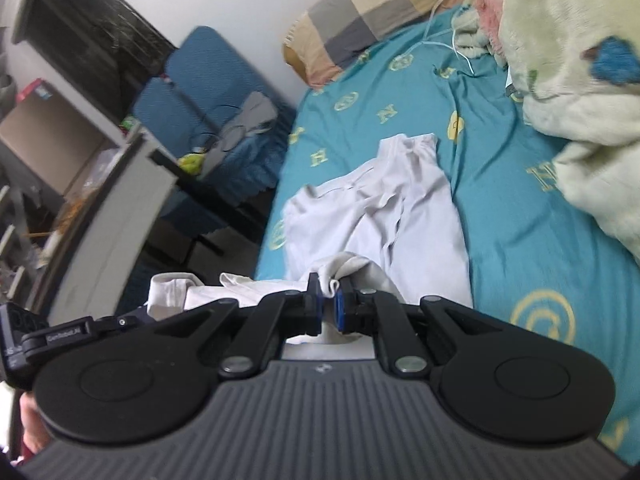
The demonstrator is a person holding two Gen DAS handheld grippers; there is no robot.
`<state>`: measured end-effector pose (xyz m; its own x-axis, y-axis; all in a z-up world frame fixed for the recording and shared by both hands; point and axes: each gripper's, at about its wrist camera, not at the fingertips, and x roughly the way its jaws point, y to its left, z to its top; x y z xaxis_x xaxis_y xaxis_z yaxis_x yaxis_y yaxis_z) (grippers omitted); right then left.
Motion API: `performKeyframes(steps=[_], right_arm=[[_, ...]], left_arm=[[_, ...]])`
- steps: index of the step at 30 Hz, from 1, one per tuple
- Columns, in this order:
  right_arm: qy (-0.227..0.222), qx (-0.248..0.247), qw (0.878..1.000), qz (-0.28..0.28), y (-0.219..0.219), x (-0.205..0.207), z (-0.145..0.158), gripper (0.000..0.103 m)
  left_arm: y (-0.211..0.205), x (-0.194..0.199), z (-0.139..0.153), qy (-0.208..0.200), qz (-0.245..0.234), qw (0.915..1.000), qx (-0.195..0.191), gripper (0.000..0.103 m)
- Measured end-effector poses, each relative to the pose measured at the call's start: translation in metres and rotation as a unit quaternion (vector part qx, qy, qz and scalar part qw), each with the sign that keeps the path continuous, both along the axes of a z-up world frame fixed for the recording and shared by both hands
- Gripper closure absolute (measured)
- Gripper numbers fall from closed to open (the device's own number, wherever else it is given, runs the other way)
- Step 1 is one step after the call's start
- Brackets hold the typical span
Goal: Fold clothes
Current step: 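Lift the hem with both grippers and fold it over toward the collar, then open both grippers and withdraw from the folded shirt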
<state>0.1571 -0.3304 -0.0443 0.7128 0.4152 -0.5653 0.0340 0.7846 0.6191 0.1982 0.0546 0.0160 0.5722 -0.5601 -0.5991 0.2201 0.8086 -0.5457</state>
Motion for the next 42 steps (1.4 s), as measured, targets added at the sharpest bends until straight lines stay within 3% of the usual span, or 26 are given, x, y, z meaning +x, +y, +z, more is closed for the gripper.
performKeyframes(steps=[5, 9, 12, 14, 16, 19, 21, 23, 27, 30, 32, 39, 42], right_arm=[[0.026, -0.031, 0.999, 0.001, 0.003, 0.066, -0.055, 0.093], [0.051, -0.065, 0.997, 0.007, 0.007, 0.096, -0.102, 0.093], [0.074, -0.083, 0.994, 0.01, 0.009, 0.108, -0.131, 0.093], [0.075, -0.082, 0.994, 0.009, 0.009, 0.11, -0.135, 0.093], [0.072, -0.086, 0.994, 0.011, 0.009, 0.108, -0.133, 0.093], [0.061, -0.1, 0.993, 0.015, 0.013, 0.102, -0.123, 0.091], [0.052, -0.111, 0.992, 0.017, 0.017, 0.092, -0.113, 0.089], [0.037, -0.121, 0.992, 0.021, 0.021, 0.078, -0.098, 0.083], [-0.005, -0.149, 0.989, 0.018, 0.028, 0.04, -0.064, 0.054], [-0.035, -0.159, 0.987, 0.015, 0.032, 0.011, -0.039, 0.046], [-0.056, -0.164, 0.985, 0.009, 0.036, -0.011, -0.025, 0.039], [-0.101, -0.2, 0.974, 0.009, 0.058, -0.078, -0.006, 0.038], [-0.111, -0.178, 0.977, 0.023, 0.063, -0.101, -0.007, 0.018]], left_arm=[[-0.013, 0.062, -0.068, -0.003, -0.002, 0.999, 0.044, 0.097], [-0.028, 0.087, -0.12, 0.003, -0.022, 0.9952, 0.095, 0.096], [-0.035, 0.097, -0.146, 0.014, -0.031, 0.993, 0.114, 0.096], [-0.038, 0.098, -0.152, 0.014, -0.033, 0.992, 0.121, 0.096], [-0.039, 0.093, -0.149, 0.009, -0.034, 0.9914, 0.126, 0.094], [-0.042, 0.081, -0.136, 0.005, -0.027, 0.9905, 0.135, 0.076], [-0.043, 0.063, -0.12, -0.005, -0.017, 0.9892, 0.146, 0.057], [-0.046, 0.042, -0.103, -0.02, -0.011, 0.9885, 0.149, 0.051], [-0.052, -0.003, -0.072, -0.053, -0.005, 0.9863, 0.156, 0.036], [-0.058, -0.043, -0.049, -0.088, -0.003, 0.9805, 0.175, 0.02], [-0.061, -0.07, -0.037, -0.11, -0.003, 0.9765, 0.185, 0.017], [-0.053, -0.151, -0.02, -0.141, 0.017, 0.9701, 0.197, 0.0], [-0.048, -0.177, -0.022, -0.15, 0.025, 0.9697, 0.191, 0.0]])
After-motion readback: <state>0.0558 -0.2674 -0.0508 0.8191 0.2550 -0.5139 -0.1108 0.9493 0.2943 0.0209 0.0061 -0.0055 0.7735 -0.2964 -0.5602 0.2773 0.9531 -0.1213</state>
